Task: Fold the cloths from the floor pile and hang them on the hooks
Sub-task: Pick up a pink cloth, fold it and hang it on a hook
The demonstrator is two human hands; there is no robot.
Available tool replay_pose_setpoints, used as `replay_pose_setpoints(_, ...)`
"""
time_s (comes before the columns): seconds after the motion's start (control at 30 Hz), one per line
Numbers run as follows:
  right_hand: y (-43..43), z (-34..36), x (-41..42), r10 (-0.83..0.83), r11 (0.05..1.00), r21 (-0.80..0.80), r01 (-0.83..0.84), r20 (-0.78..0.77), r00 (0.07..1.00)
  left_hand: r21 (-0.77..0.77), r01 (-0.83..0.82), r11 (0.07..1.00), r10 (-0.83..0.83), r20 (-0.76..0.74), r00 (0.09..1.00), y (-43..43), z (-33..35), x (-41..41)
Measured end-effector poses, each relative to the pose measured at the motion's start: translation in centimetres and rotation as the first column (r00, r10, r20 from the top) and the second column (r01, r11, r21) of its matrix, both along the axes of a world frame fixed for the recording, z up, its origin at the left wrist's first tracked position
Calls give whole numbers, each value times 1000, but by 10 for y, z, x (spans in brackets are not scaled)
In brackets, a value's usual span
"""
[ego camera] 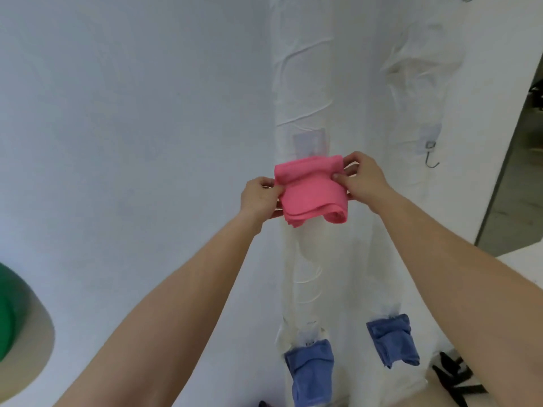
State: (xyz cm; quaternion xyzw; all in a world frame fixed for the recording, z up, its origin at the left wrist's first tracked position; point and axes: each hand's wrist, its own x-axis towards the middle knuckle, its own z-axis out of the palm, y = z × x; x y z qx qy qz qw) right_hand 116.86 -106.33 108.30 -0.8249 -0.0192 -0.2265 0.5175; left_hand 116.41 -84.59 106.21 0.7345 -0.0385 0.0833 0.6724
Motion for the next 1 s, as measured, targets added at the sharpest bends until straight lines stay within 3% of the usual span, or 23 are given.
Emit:
replay_pose_setpoints(0.1,4,-25,-4,80,989,129,-72,-58,995,-48,94,994,-98,-102,990,-1,-23,-6)
replay_pose_setpoints(0.2,2,-31,-7,106,984,152,-95,-70,992,-85,99,991,-109,-124,986,-6,-29,-7)
replay_pose_setpoints(0.27,-2,-26,-10,91,990,111,-83,-74,993,-14,-34,999,35,31,999,-5,-23,-3)
replay_pose_setpoints(0.33,-6,-17,-14,115,991,77,-108,-89,989,174,-234,956,164,345,924,-3,-15,0)
replay_pose_setpoints(0.4,-6,-9,-19,149,987,84,-138,-142,979,326,-355,876,105,590,800,-3,-5,0)
replay_pose_setpoints(0.47,-6,-2,-20,113,993,41,-107,-171,979,413,-407,815,19,682,731,-3,3,2)
replay_pose_setpoints(0.53,-2,3,-18,47,998,-31,-52,-153,987,466,-420,779,-12,680,733,-3,8,2)
replay_pose_setpoints(0.73,11,15,-8,-49,996,-79,37,-161,986,521,-371,769,92,484,870,-12,21,-6)
replay_pose_setpoints(0.8,10,14,-8,-57,996,-78,40,-231,971,494,-296,818,110,370,922,-10,17,0)
replay_pose_setpoints(0.9,8,7,-10,-44,999,-29,36,-353,935,350,-61,935,32,87,996,-6,14,1)
replay_pose_setpoints(0.93,10,5,-10,-33,999,13,39,-337,941,371,-59,927,32,78,996,-5,14,1)
replay_pose_setpoints(1.0,11,1,-8,-107,994,-10,106,-110,988,485,-222,846,100,264,959,-4,17,2)
